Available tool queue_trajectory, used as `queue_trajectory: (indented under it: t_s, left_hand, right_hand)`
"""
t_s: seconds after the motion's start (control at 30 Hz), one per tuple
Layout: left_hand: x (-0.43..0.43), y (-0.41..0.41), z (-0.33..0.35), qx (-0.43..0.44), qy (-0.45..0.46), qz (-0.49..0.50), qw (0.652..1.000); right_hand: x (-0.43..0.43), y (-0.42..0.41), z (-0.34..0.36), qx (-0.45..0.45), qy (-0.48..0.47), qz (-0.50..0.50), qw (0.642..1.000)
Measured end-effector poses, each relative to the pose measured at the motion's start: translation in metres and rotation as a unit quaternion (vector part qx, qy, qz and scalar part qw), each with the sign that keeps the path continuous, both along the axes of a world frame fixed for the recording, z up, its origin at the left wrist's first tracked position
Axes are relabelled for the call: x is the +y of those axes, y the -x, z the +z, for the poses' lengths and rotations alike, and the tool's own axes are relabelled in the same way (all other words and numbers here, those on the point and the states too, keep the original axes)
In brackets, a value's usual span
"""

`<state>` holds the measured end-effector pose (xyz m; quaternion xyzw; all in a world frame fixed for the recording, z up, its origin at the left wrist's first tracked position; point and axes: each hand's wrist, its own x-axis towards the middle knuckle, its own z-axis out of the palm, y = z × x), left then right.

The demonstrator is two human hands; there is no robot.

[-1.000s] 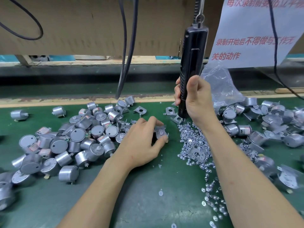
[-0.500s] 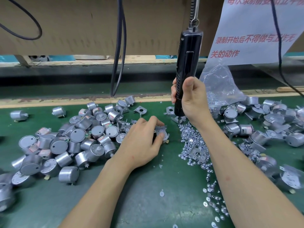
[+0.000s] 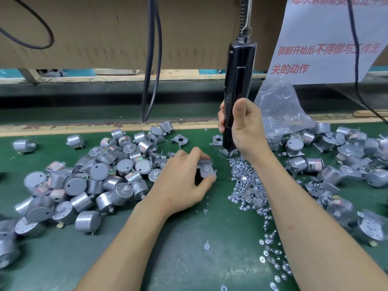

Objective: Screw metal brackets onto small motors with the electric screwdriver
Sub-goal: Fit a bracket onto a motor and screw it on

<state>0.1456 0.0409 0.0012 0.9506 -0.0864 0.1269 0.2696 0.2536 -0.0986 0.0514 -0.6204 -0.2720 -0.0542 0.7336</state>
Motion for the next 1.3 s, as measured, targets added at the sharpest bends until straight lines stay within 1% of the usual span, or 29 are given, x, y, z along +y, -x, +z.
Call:
queue_trajectory:
  t_s: [0.17, 0.7, 0.87, 1.3]
  left_hand:
    - [0.001, -0.001, 0.000, 0.007, -0.018, 0.001, 1.000]
    - [0.001, -0.002, -0.001, 0.006, -0.014, 0.005, 1.000]
    - [0.001, -0.003, -0.001, 0.017, -0.007, 0.015, 1.000]
    - [0.002, -0.005, 0.000, 0.026, -0.002, 0.010, 1.000]
  right_hand:
    - [-0.001, 0.000, -0.001, 0.002, 0.004, 0.004, 1.000]
    - [-0.001, 0.002, -0.001, 0.006, 0.010, 0.000, 1.000]
    - [0.000, 0.005, 0.003, 0.002, -0.001, 0.005, 1.000]
    - [0.008, 0.014, 0.001, 0.030, 0.005, 0.026, 0.999]
